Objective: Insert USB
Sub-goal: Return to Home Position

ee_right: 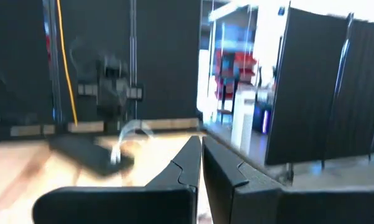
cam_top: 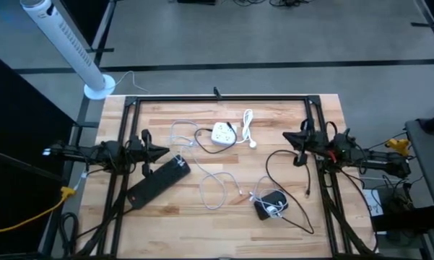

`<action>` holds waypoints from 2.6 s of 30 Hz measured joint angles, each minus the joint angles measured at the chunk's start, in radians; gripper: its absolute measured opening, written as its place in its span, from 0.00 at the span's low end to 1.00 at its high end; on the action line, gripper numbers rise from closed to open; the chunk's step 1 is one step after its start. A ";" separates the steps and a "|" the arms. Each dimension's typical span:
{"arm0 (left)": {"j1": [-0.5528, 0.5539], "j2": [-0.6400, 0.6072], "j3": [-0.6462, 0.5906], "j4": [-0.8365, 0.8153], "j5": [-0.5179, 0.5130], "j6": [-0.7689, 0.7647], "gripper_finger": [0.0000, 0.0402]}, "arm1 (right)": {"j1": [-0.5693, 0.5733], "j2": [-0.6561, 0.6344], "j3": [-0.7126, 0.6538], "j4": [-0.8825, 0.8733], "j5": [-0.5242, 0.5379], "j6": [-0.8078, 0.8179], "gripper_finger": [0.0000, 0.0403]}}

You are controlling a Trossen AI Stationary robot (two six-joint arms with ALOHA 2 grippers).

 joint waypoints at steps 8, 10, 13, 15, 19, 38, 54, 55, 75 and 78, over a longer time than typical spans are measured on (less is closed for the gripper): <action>0.000 0.009 0.000 0.000 -0.001 0.000 0.00 | 0.000 0.011 0.001 -0.241 -0.019 0.035 0.00; 0.000 0.009 0.000 -0.001 -0.001 0.000 0.00 | 0.000 0.024 0.001 -0.244 -0.056 0.037 0.00; 0.000 0.020 0.000 0.000 0.000 0.000 0.00 | 0.000 0.014 0.000 -0.261 -0.135 0.037 0.00; 0.000 0.021 0.000 0.000 0.000 0.000 0.00 | 0.000 0.010 0.000 -0.259 -0.155 0.038 0.00; 0.000 0.025 0.000 0.003 -0.001 0.000 0.00 | -0.002 0.008 0.000 -0.259 -0.155 0.037 0.00; 0.000 0.027 0.000 0.051 -0.001 0.000 0.00 | -0.002 0.014 0.000 -0.259 -0.156 0.036 0.00; 0.000 0.040 0.000 0.051 -0.001 0.000 0.00 | -0.002 0.014 0.000 -0.259 -0.157 0.036 0.00; 0.000 0.041 0.000 0.051 -0.001 0.000 0.00 | -0.002 0.014 0.000 -0.259 -0.157 0.036 0.00; 0.000 0.047 0.000 0.052 -0.001 0.000 0.00 | -0.002 0.014 0.000 -0.259 -0.157 0.036 0.00; 0.000 0.047 0.000 0.051 -0.001 0.000 0.00 | -0.002 0.014 0.000 -0.259 -0.156 0.035 0.00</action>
